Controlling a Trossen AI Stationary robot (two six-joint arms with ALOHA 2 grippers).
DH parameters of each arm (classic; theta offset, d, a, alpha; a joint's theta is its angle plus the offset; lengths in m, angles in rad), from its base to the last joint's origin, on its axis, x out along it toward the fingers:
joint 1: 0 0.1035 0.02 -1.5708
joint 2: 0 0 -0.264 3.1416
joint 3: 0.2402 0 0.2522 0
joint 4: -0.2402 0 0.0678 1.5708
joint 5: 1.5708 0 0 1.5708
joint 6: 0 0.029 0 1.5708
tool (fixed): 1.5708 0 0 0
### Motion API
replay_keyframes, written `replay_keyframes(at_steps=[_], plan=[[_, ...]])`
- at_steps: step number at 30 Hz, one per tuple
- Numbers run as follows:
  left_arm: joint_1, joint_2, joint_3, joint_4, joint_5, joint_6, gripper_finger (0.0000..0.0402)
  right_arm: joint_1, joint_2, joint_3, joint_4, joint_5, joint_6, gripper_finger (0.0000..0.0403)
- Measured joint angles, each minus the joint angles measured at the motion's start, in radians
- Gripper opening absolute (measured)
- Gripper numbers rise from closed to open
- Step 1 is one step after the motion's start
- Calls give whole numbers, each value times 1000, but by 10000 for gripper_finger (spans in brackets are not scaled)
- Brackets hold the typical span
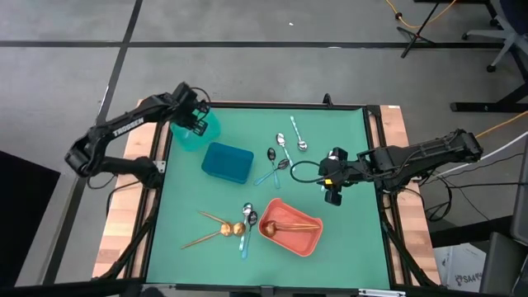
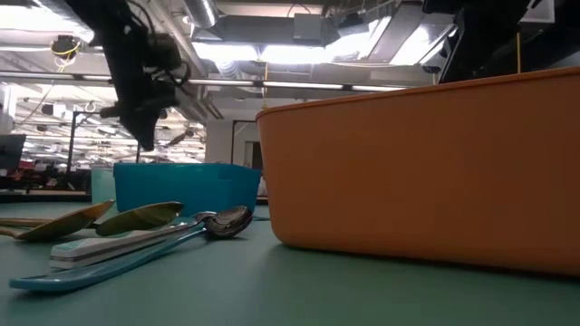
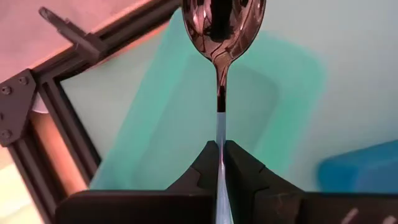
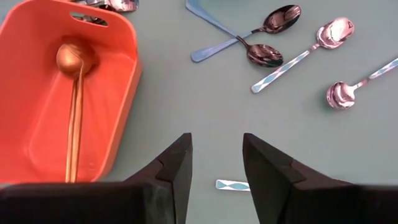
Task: Sort silverware by color (type)
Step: Put the blue spoon into the transparent green bin
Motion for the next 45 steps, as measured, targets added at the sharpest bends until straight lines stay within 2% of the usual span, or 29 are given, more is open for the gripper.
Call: replay_keyframes(at_steps=[7,24,34,45], plan=[[52,141,0,0,-43,110,7,0,0,0,0,0,2,131],[56,326,0,9,-64,115,7,0,0,0,0,0,-2,131],[55,369,0,16,-86,115,9,0,0,0,0,0,-3,131],[55,369,0,52,-90,95,50,0,0,0,0,1,-3,131]])
